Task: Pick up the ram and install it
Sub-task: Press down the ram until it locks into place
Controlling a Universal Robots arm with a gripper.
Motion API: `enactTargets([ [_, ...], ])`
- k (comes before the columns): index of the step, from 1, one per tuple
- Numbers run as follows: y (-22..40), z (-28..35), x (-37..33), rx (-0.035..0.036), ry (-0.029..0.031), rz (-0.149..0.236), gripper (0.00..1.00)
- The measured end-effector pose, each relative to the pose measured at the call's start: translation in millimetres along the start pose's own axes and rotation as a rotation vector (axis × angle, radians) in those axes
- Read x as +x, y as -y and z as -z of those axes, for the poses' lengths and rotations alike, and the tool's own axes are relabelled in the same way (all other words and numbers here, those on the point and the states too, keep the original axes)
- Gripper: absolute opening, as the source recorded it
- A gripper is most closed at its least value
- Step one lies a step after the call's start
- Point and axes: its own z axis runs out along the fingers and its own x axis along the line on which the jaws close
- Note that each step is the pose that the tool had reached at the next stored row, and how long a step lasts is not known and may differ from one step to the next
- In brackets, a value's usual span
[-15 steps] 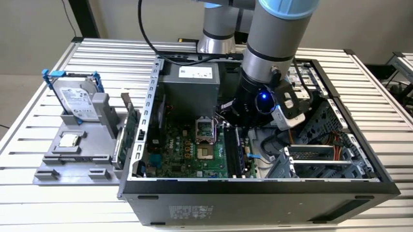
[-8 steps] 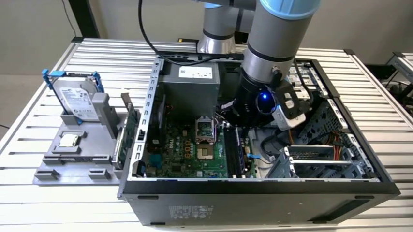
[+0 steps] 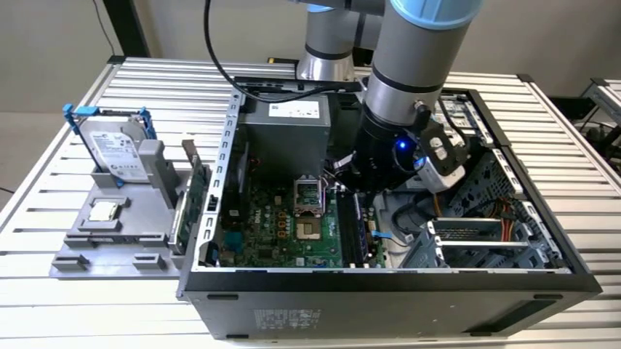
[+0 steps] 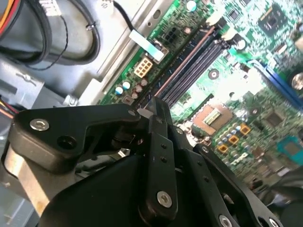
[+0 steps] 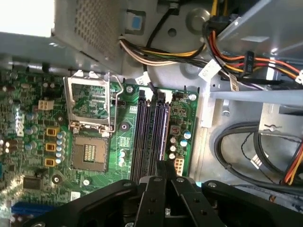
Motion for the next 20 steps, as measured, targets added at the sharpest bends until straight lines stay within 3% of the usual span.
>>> enactTargets([
  [10,0.0,0.0,0.0,0.0003,0.0036,0.142,0.0],
  [20,0.0,0.0,0.0,0.0,0.0061,0.237,0.0],
])
